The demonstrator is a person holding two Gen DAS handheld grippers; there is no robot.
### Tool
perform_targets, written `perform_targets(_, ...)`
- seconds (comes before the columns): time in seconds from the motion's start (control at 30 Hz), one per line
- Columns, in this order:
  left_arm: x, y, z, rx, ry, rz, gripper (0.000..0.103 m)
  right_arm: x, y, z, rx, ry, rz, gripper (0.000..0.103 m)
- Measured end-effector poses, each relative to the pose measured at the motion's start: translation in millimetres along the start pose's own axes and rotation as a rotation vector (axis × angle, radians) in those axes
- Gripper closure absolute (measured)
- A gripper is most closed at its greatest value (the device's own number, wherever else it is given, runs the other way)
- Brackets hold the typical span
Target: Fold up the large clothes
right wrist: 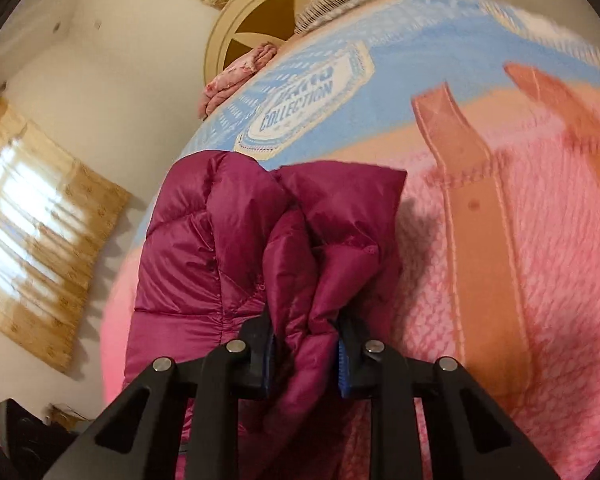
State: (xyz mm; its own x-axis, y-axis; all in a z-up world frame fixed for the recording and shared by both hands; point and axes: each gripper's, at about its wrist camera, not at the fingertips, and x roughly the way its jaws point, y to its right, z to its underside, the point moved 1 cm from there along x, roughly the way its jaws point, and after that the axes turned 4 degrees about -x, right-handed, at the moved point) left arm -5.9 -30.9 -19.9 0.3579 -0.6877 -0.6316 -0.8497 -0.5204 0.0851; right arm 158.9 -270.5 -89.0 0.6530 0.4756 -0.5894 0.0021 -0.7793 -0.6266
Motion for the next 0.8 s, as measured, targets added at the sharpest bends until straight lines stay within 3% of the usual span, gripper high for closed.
perform_targets(0.1, -48, -32, -1, -0.09, 0.097, 0.008, 0.037, 3, 7, 5, 0.011, 0.012, -0.001, 0.079)
perform_targets(0.2, -66, -73, -12, -0.181, 0.182, -0.071, 0.031, 5, 17, 10, 0.054, 0.027, -0.041, 0.08)
perform_targets(0.3, -50, -116, -35, -0.296, 0.207, -0.109, 0.028, 4, 25, 14, 0.084, 0.044, -0.068, 0.081)
perform_targets(0.43, 5, -153, -59, -0.438, 0.149, -0.15, 0.028, 3, 24, 19, 0.075, 0.065, -0.05, 0.081)
perform_targets(0.5, 25, -155, -65, -0.461, 0.125, -0.154, 0.028, 1, 26, 23, 0.076, 0.072, -0.047, 0.081)
perform_targets(0.67, 84, -140, -73, -0.36, 0.021, -0.291, 0.028, -3, 26, 30, 0.073, 0.087, -0.048, 0.082)
perform_targets(0.8, 101, -138, -59, -0.313, -0.052, -0.355, 0.017, -5, 28, 36, 0.071, 0.101, -0.068, 0.082)
